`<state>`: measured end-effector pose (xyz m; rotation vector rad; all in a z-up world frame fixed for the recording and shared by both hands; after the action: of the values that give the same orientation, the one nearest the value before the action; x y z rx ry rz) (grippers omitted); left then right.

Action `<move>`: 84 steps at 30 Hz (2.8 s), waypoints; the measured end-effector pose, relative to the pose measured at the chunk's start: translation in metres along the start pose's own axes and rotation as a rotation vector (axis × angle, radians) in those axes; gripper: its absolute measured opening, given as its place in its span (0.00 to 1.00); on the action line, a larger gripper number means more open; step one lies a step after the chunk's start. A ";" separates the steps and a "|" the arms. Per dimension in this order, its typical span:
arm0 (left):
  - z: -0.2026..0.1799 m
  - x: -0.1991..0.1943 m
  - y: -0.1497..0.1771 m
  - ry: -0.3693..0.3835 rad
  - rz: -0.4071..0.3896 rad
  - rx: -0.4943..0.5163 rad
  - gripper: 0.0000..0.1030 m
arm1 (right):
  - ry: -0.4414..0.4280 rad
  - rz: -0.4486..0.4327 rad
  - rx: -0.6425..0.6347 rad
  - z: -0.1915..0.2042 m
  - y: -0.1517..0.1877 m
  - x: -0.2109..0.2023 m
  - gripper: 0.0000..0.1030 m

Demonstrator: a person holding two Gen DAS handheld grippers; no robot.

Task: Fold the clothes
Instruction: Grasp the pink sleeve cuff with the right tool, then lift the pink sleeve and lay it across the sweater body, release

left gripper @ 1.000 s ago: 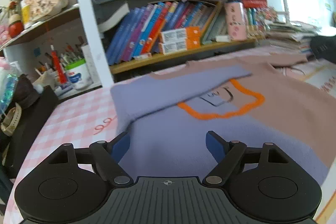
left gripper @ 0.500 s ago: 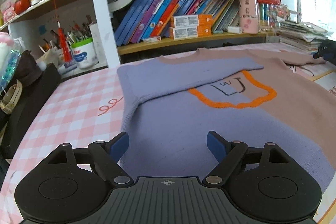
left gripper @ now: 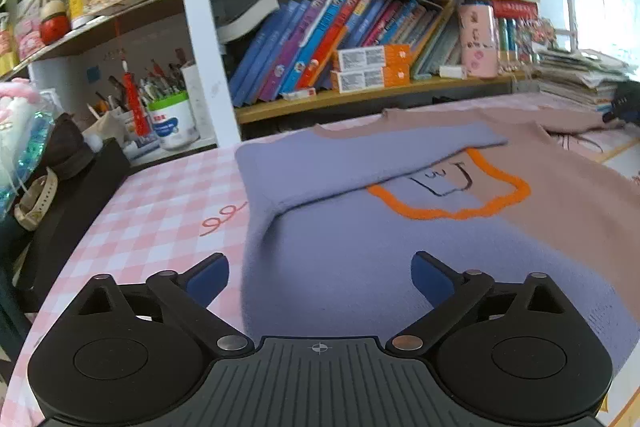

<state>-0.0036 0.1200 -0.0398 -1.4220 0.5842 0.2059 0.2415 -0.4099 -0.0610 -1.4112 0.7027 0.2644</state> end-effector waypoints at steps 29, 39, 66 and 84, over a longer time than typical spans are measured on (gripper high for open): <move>-0.028 0.005 0.002 0.060 0.026 0.155 0.99 | -0.118 -0.029 0.088 0.003 -0.002 -0.010 0.10; -0.017 -0.003 -0.001 0.014 -0.029 0.102 0.99 | -0.467 -0.152 0.079 0.083 -0.065 -0.114 0.09; -0.027 -0.015 -0.003 0.044 -0.119 0.153 1.00 | -0.868 -0.095 -0.297 0.404 -0.026 -0.222 0.10; -0.021 -0.010 -0.002 0.030 -0.091 0.114 1.00 | -0.755 -0.037 -0.373 0.286 0.018 -0.229 0.63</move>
<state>-0.0166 0.1018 -0.0340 -1.3397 0.5460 0.0782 0.1368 -0.0791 0.0596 -1.5195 -0.0019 0.8774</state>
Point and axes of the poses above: each gripper's, at about its wrist camera, not at the fingertips, and x roughly the way its jaws point, z to its left, y to its underside, the point moved 6 cm from there along x, roughly the way its jaws point, and after that the axes turned 14 degrees about y, right-handed, at the moved point
